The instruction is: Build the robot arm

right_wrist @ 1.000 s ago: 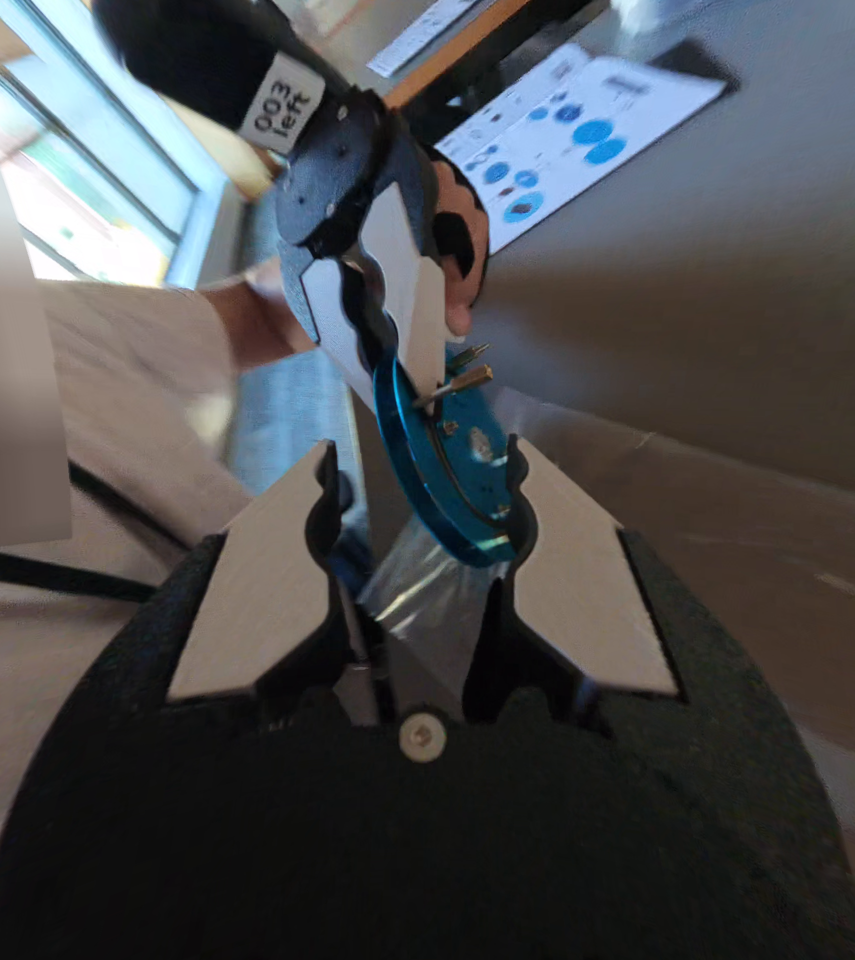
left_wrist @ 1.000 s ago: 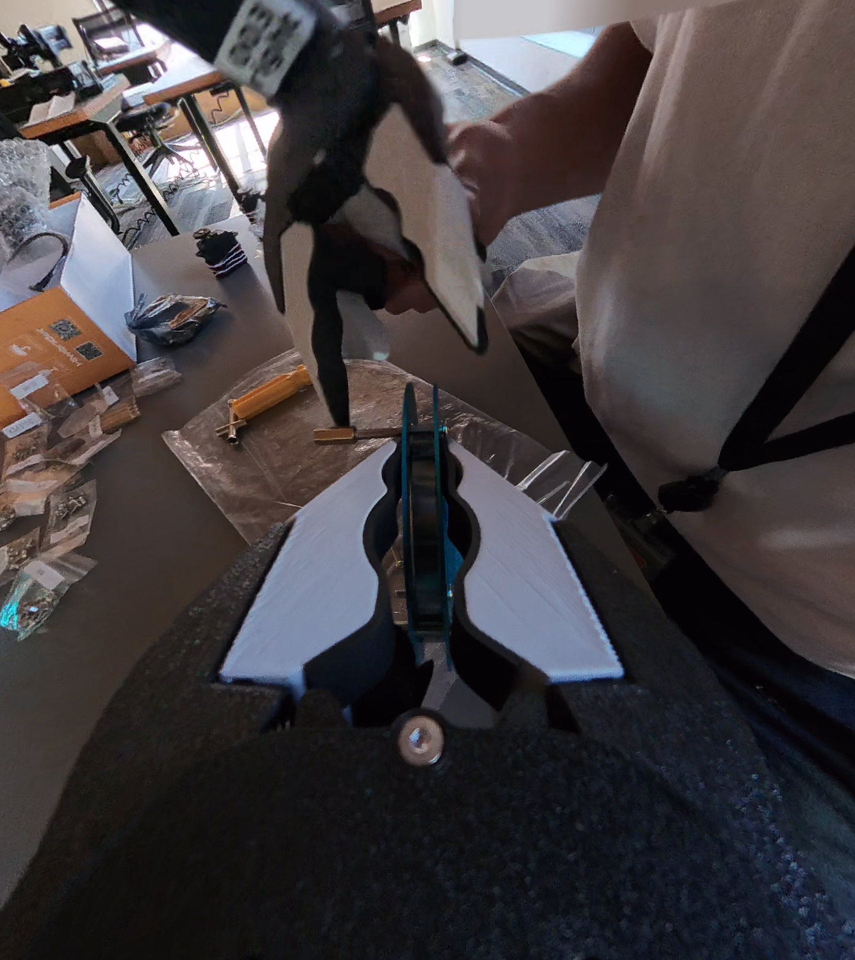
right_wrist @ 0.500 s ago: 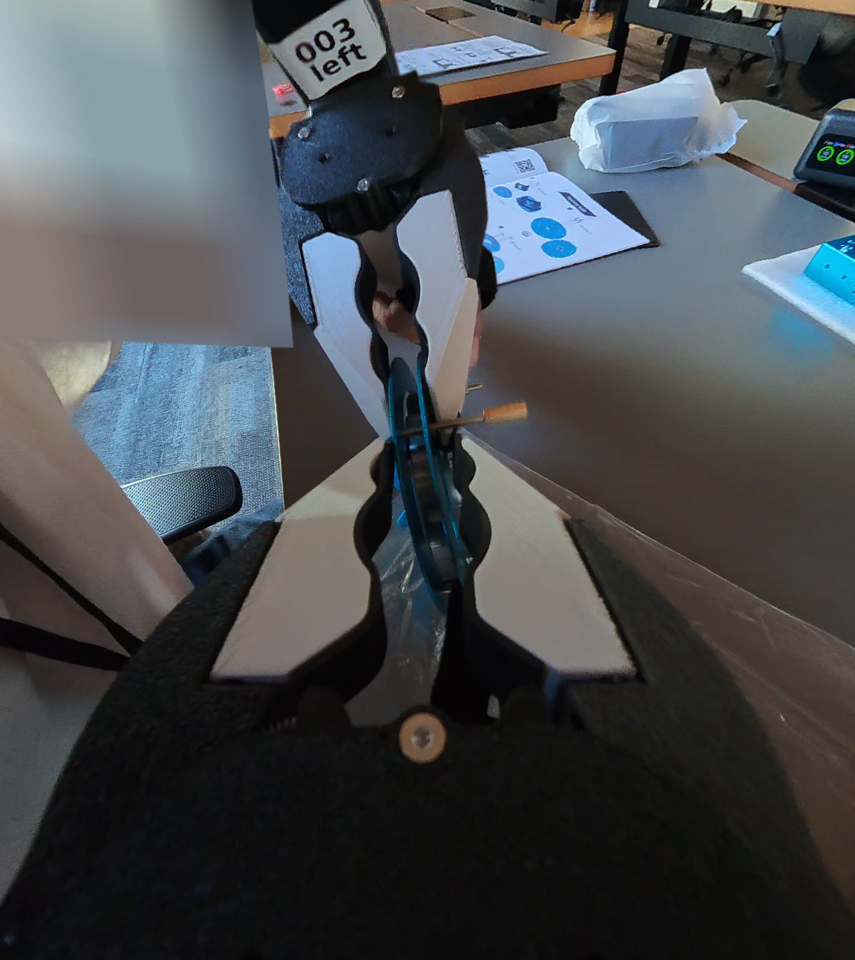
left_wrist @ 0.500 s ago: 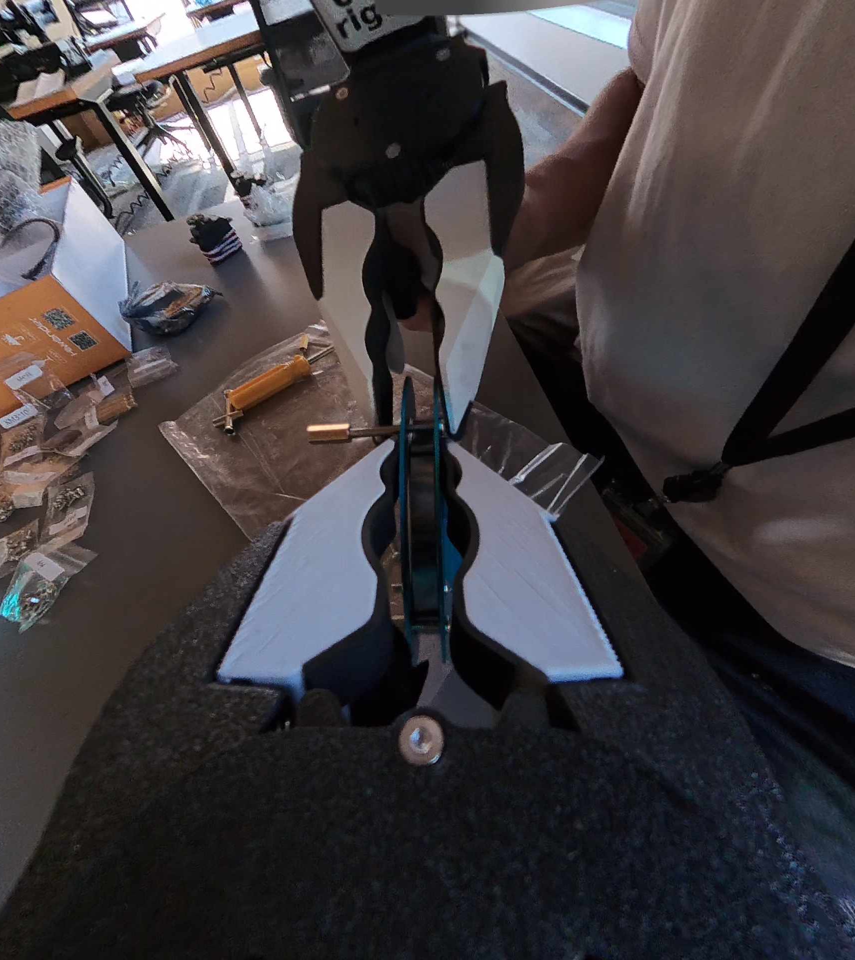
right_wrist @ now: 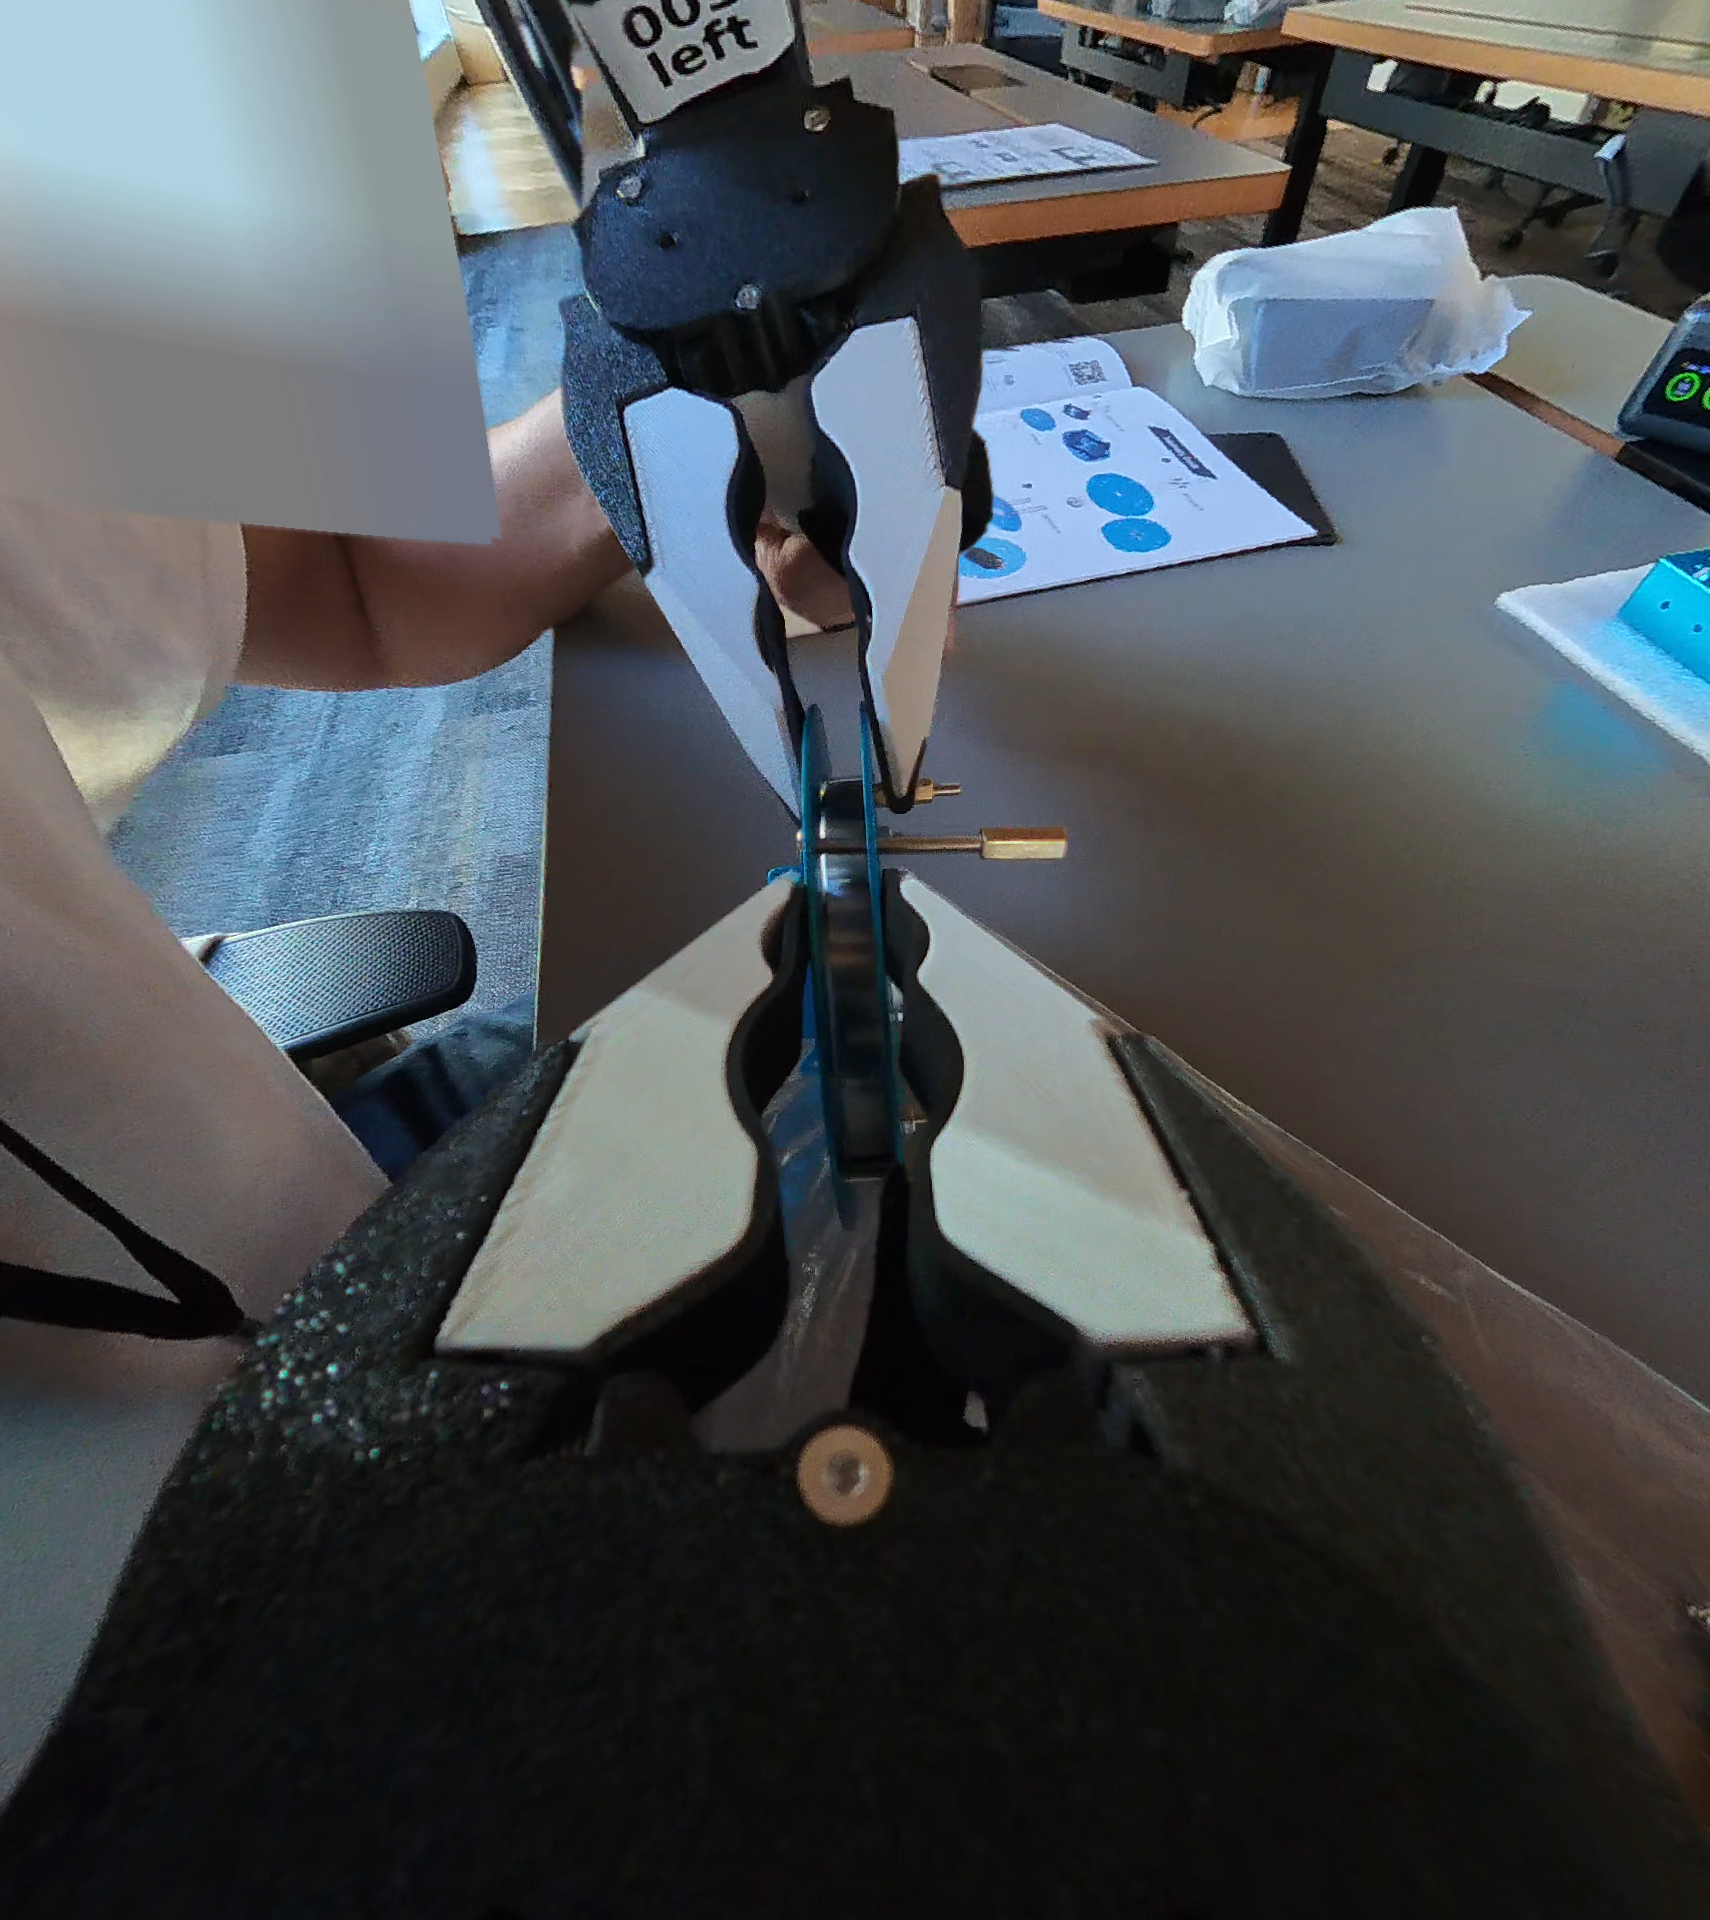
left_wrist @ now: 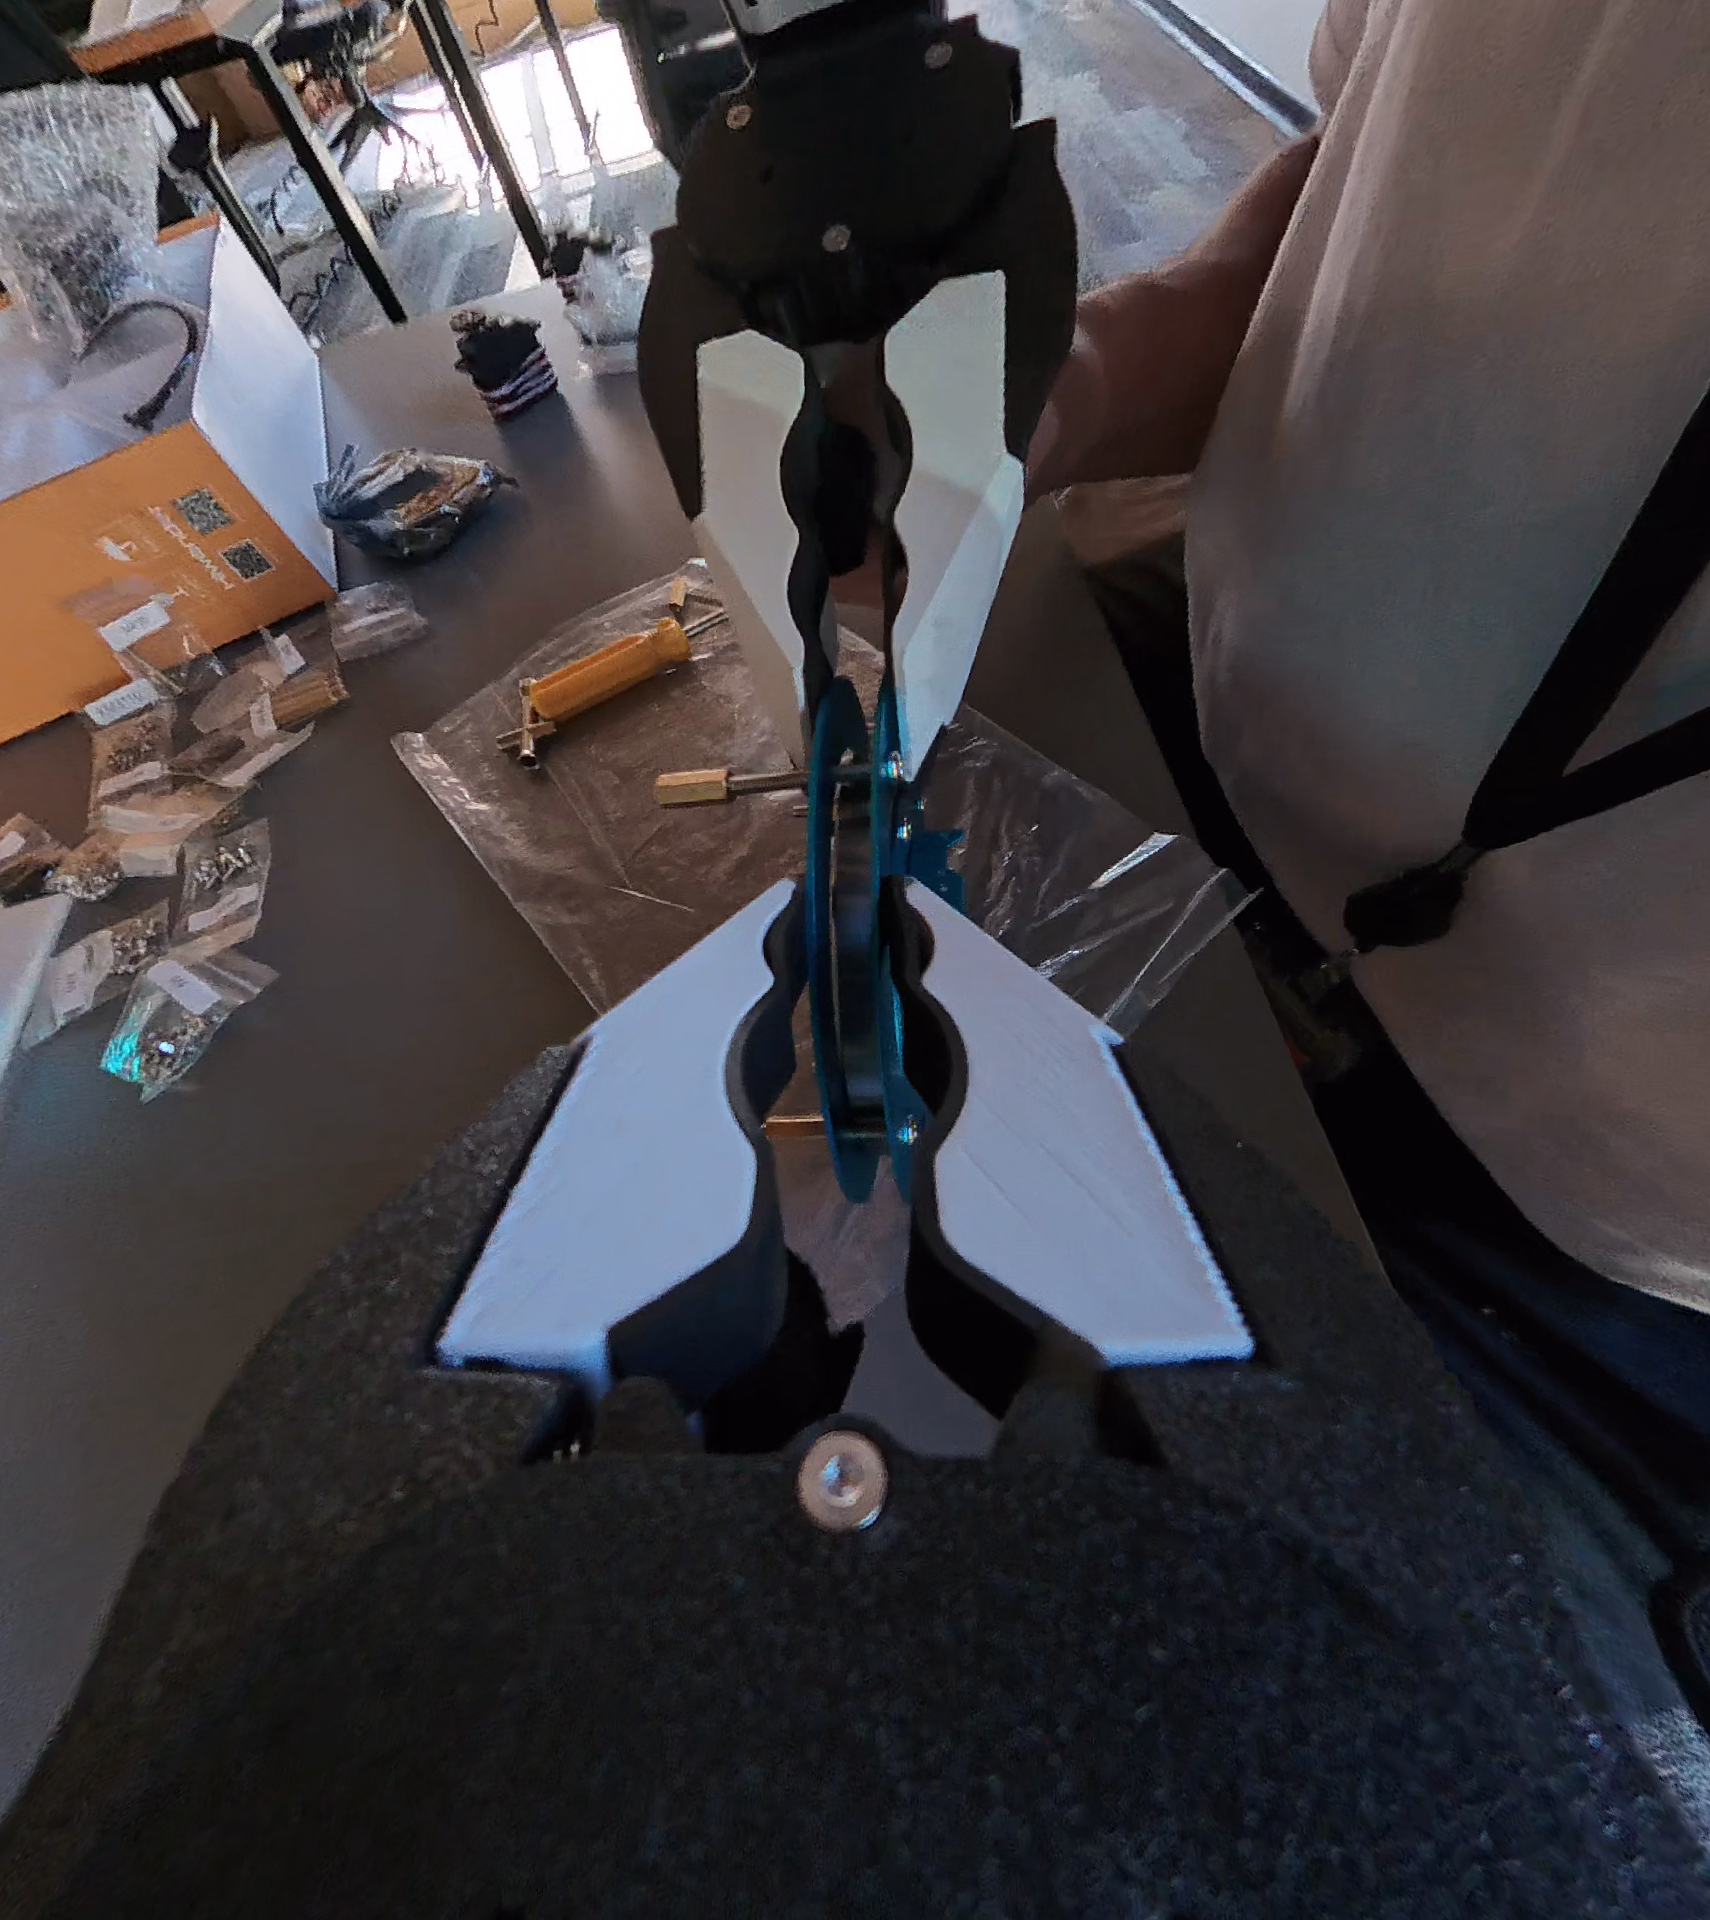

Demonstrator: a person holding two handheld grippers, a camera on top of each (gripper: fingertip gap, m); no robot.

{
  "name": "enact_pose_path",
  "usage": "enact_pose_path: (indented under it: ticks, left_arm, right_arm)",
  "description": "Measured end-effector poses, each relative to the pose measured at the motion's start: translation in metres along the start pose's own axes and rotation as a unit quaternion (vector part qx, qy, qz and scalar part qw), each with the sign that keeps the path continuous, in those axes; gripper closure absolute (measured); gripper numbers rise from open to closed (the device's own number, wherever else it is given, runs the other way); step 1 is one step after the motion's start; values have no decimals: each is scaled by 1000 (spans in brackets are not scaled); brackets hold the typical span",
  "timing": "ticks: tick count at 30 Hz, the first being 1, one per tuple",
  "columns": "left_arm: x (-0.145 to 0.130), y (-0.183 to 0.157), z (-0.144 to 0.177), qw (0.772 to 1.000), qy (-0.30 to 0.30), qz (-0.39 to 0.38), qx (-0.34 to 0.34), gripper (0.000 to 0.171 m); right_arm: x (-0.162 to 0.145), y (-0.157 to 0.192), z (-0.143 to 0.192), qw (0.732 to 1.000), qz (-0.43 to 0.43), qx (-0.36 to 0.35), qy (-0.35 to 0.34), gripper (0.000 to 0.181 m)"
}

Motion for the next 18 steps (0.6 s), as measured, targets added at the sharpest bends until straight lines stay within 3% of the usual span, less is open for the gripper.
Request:
enact_pose_path:
  ticks: [3, 10, 13, 16, 18]
  left_arm:
    - [3, -5, -2, 1000, 8, 11, 26, 159]
    - [8, -16, -8, 994, 20, 51, 100, 160]
    - [10, -20, -6, 991, 33, 77, 108, 159]
    - [22, -8, 12, 972, -38, 216, 79, 146]
    - [23, 14, 26, 922, -91, 365, 95, 151]
  right_arm:
    - [1, 1, 0, 1000, -10, 24, -13, 160]
    - [-3, -4, 4, 990, -96, 89, -52, 166]
    - [-2, -2, 4, 990, -80, 113, -39, 167]
    - [2, 1, 0, 993, -27, 112, -14, 167]
    - [4, 1, -4, 993, -15, 113, -11, 167]
Point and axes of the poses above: each gripper's, where its closed fingertips meet, z back along the fingers, x out of its top, y = z × x across the jaws, the point moved 5 cm from there along z, back along the fingers, and after that the axes turned 2 degrees about x, right-handed, at the moved point
